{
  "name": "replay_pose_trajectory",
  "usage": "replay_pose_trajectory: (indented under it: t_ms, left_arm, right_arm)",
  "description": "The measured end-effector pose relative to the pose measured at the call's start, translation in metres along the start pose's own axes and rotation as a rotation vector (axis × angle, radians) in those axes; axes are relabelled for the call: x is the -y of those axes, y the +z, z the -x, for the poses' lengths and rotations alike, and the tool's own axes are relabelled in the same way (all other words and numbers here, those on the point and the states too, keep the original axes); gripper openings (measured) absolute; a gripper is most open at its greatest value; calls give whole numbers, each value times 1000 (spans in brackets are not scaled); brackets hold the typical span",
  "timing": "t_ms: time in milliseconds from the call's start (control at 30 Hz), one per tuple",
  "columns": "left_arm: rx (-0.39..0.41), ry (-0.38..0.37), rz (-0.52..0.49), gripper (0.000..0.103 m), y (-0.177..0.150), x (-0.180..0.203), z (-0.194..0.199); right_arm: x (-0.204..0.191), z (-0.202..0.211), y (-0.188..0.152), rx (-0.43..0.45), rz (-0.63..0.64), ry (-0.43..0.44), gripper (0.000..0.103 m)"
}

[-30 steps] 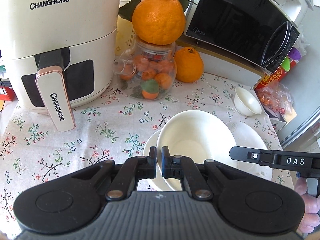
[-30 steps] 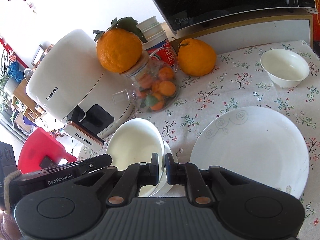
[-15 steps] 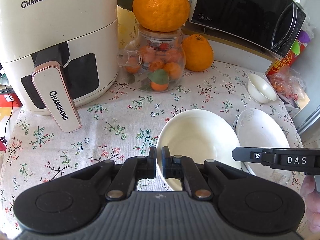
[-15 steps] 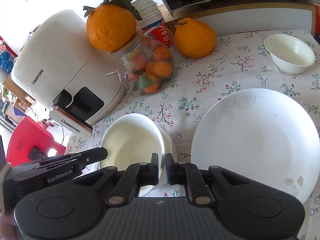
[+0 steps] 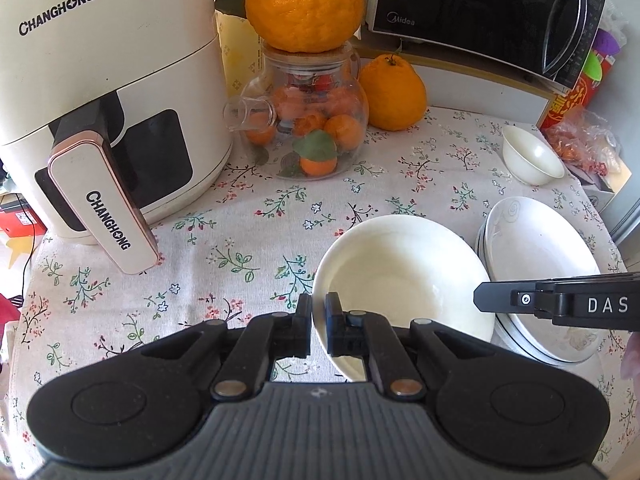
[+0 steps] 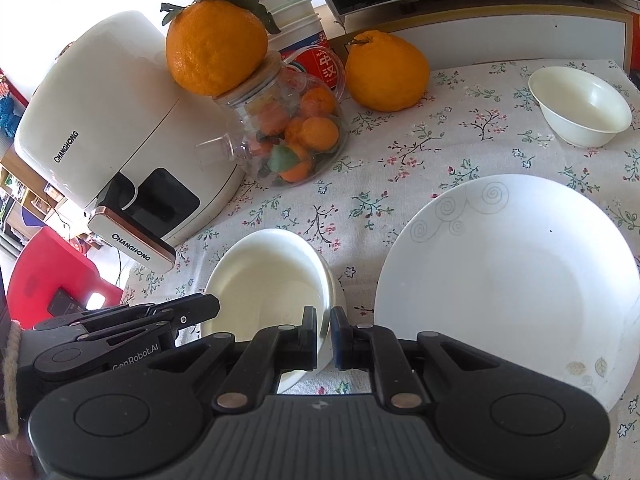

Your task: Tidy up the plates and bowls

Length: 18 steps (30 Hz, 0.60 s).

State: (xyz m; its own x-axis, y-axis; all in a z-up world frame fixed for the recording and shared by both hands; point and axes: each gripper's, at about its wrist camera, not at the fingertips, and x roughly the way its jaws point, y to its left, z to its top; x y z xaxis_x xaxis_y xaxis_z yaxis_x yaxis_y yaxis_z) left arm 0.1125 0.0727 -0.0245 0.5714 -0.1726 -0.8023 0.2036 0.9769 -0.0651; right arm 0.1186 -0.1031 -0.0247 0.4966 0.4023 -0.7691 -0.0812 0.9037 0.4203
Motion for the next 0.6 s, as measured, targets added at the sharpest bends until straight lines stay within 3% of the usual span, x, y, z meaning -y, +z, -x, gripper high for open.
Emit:
replay_pose_trajectory:
  t_ms: [100,200,467,600]
  left_arm:
    - [2,13,-21,8,-1,2,-2]
    - [4,27,-33,21,-1,2,-3]
    - [9,20,-21,25,2,0,-1]
    - [12,13,-15,29,5,2,1]
  right_arm:
    - [0,-1,0,-2,0,-2,7]
    - [1,-1,1,-2,-7,5,12]
    - [2,5,3,17,-12,16,18]
    - [2,9,5,29,-13,22,27]
